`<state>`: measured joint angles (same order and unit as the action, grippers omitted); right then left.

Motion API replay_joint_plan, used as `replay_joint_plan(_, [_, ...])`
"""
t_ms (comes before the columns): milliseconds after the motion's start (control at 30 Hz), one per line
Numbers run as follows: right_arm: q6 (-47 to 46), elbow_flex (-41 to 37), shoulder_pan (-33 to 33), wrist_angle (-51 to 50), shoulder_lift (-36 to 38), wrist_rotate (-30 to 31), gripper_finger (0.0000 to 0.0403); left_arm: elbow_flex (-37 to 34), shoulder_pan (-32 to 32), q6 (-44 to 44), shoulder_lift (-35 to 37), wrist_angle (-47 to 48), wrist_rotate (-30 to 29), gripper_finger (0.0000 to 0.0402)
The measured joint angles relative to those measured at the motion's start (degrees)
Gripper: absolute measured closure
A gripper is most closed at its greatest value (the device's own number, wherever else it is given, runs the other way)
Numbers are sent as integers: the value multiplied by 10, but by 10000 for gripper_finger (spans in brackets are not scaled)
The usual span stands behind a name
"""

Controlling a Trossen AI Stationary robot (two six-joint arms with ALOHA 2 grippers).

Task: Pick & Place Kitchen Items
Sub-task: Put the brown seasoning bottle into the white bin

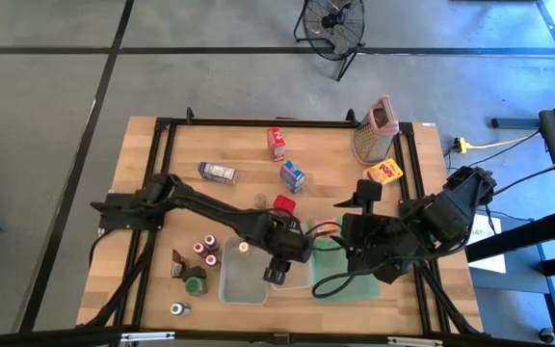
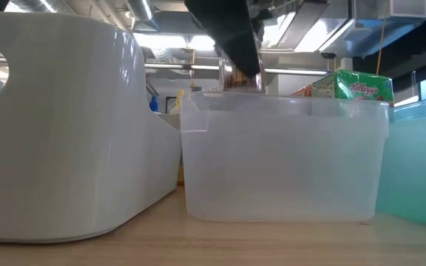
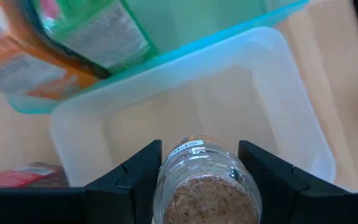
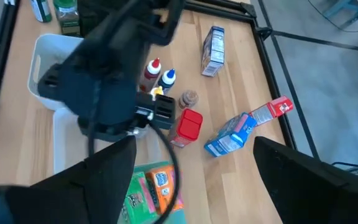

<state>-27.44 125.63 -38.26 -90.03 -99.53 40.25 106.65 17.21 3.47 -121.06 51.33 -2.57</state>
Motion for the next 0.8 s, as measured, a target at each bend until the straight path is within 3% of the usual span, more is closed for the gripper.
replay_joint_plan(233, [-1,-1,0,0,0,0,75,0,12,32,-26,-7,-39,215])
replay_joint_plan(600, [-6,-2,0,0,0,-6,75,3,11,32,-65,-24,-20,215])
replay_joint_plan(800, [-6,-2,0,0,0,-18,75,4,12,8,-78,-25,-18,190])
